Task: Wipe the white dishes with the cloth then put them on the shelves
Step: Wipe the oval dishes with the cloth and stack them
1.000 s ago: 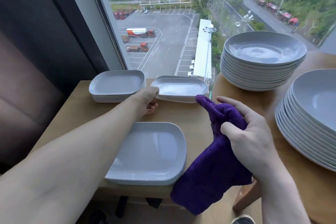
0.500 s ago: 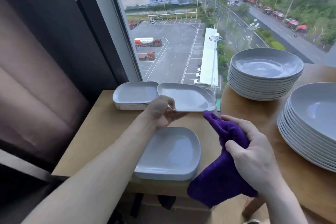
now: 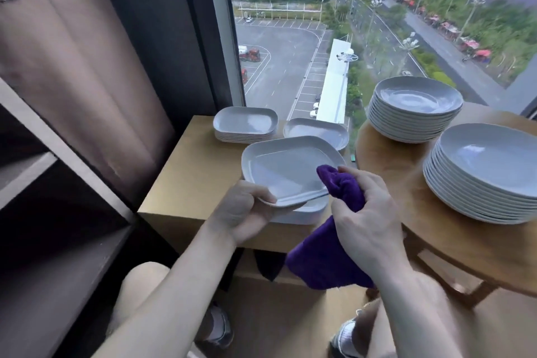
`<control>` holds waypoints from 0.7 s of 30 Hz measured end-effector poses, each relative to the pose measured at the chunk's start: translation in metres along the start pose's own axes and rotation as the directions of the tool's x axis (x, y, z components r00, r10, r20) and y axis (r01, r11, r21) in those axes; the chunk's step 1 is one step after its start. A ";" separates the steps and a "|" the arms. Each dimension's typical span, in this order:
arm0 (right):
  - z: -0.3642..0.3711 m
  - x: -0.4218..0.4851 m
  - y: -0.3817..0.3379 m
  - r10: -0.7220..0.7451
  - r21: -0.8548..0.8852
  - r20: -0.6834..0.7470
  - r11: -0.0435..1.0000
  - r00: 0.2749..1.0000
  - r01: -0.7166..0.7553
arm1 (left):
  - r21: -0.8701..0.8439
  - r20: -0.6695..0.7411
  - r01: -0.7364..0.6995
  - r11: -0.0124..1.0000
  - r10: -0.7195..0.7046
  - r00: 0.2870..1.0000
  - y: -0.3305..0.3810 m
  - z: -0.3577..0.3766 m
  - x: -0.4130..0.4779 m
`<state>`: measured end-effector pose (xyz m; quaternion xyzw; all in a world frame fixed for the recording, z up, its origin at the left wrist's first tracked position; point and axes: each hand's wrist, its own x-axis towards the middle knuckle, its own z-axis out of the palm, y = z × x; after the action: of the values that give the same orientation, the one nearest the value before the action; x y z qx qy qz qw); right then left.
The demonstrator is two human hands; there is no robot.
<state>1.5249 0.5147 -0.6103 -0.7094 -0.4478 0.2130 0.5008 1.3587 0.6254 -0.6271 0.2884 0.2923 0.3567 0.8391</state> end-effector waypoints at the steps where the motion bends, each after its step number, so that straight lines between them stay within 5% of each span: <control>1: 0.003 -0.008 -0.005 0.003 -0.046 0.024 0.999 1.000 -0.002 | -0.031 0.026 -0.018 0.999 0.018 0.999 -0.003 -0.004 -0.012; 9: 0.037 -0.072 -0.029 0.036 -0.305 0.289 0.951 0.957 0.056 | -0.142 0.109 0.012 0.990 0.004 0.994 -0.021 -0.035 -0.083; 15: 0.074 -0.121 -0.045 0.017 -0.440 0.547 0.857 0.837 0.270 | -0.154 -0.057 -0.065 0.986 0.057 0.997 -0.022 -0.058 -0.108; 21: 0.088 -0.133 -0.060 -0.089 -0.394 0.676 0.795 0.732 0.461 | -0.114 -0.237 -0.075 0.991 0.046 0.970 -0.021 -0.074 -0.116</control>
<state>1.3664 0.4534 -0.6114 -0.6298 -0.7330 0.2215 0.1301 1.2495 0.5448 -0.6582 0.2013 0.3580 0.4308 0.8036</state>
